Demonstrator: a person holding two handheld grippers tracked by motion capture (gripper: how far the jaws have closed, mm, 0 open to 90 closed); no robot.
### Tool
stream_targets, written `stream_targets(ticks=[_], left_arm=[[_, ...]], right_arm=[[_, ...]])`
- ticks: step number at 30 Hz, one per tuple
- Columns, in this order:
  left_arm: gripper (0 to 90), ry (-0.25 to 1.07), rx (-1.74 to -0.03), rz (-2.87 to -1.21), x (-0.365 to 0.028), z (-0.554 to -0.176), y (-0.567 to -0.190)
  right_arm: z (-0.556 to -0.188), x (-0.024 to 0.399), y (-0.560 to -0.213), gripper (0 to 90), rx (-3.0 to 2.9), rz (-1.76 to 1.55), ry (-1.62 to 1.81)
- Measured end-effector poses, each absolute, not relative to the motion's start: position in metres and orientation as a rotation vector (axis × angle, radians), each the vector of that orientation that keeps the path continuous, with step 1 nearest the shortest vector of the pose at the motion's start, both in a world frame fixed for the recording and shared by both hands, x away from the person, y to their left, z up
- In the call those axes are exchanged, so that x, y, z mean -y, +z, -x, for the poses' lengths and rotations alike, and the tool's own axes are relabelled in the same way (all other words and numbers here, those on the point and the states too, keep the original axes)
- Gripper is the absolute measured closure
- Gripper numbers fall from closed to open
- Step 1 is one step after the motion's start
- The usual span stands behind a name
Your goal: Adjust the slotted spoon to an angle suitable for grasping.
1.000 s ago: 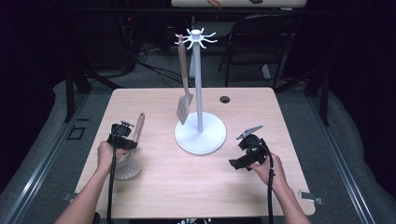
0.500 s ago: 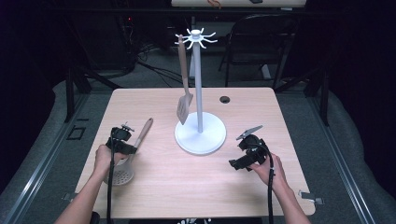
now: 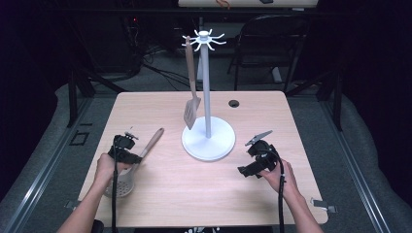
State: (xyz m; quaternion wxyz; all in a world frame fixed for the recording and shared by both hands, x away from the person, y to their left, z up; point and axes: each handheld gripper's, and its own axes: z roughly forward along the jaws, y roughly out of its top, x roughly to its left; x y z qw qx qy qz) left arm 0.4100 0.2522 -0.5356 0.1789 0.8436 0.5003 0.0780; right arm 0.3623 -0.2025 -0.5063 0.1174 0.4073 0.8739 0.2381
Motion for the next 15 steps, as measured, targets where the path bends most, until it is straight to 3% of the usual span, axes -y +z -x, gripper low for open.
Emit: stream_targets(ticks=[6, 15], left_arm=[[63.7, 0.267, -1.391, -2.442, -0.238, -0.422, -0.537], [64.5, 0.278, -1.43, -2.482, -0.231, -0.437, -0.546]], right_arm=[[-0.364, 0.202, -0.507, 5.3, -2.571, -1.194, 0.709], [-0.364, 0.202, -0.508, 5.3, -2.577, -1.191, 0.695]])
